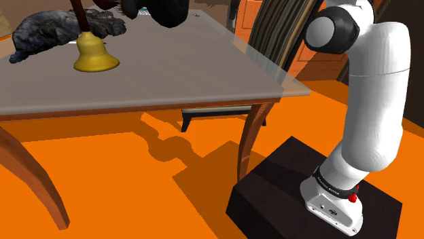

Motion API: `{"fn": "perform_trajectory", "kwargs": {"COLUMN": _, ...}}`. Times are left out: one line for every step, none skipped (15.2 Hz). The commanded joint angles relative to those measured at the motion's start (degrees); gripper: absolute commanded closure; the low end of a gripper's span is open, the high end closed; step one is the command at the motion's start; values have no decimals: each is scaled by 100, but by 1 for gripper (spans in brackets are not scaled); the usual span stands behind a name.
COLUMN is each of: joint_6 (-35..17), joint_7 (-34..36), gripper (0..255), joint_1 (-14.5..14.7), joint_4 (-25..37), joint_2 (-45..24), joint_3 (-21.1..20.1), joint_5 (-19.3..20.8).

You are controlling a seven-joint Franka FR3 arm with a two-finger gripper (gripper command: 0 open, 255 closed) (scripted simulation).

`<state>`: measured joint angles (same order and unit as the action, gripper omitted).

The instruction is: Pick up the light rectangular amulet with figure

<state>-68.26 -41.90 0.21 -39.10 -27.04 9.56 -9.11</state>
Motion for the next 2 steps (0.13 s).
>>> {"fn": "perform_trajectory", "kwargs": {"joint_6": 325, "joint_7": 33, "gripper": 255, "joint_1": -69, "joint_4": 582, "joint_2": -271, "joint_3": -24, "joint_5": -50}}
{"fn": "perform_trajectory", "kwargs": {"joint_6": 331, "joint_7": 34, "gripper": 255, "joint_1": -71, "joint_4": 594, "joint_2": -278, "joint_3": -26, "joint_5": -51}}
